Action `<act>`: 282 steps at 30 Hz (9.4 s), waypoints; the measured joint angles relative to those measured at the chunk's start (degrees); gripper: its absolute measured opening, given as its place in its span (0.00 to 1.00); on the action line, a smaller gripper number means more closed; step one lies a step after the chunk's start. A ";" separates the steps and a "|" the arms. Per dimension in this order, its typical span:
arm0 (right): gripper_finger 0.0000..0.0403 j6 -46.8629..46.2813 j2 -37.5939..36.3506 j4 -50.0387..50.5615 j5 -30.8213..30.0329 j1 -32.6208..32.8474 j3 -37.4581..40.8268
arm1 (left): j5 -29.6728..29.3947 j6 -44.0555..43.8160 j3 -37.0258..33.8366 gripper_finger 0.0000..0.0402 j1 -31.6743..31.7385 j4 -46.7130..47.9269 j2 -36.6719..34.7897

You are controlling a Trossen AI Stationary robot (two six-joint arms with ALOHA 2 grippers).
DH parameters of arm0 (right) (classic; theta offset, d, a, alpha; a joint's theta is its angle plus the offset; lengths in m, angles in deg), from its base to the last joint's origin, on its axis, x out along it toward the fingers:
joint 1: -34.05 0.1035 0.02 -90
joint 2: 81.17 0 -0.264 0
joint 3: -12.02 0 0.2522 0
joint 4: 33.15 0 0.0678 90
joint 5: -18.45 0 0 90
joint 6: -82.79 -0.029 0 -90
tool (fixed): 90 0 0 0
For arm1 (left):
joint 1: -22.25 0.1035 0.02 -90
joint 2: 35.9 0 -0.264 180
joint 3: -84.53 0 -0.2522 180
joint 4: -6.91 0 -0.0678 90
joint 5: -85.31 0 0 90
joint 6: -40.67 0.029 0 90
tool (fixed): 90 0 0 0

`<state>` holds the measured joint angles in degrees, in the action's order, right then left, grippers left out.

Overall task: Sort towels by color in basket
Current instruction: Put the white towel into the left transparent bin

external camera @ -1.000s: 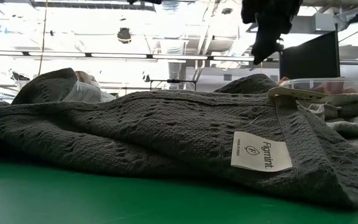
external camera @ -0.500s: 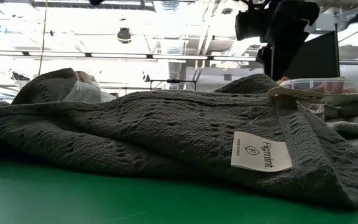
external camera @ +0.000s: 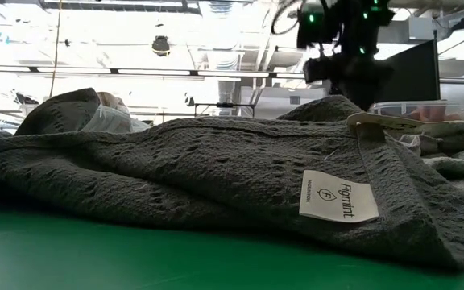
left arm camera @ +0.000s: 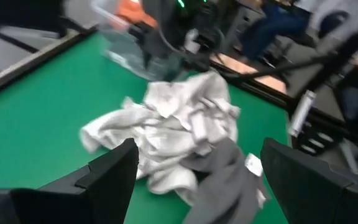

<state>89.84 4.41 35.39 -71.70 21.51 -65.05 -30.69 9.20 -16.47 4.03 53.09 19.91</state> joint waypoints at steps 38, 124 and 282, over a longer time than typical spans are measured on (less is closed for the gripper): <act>0.04 -12.24 -11.55 -36.02 -0.25 4.47 -16.95 | -11.94 20.97 0.02 0.81 5.46 -26.65 6.83; 0.75 -21.57 -17.31 -39.88 -6.13 7.63 -18.16 | -9.26 9.09 -11.82 0.00 51.87 -14.32 -15.01; 0.75 -15.65 -17.25 -32.01 -6.18 7.34 -18.16 | 24.32 -32.79 -18.58 0.68 70.76 -22.38 3.09</act>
<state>74.19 -12.84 3.38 -77.87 28.85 -83.21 -6.37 -23.60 -35.05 74.80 30.72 23.00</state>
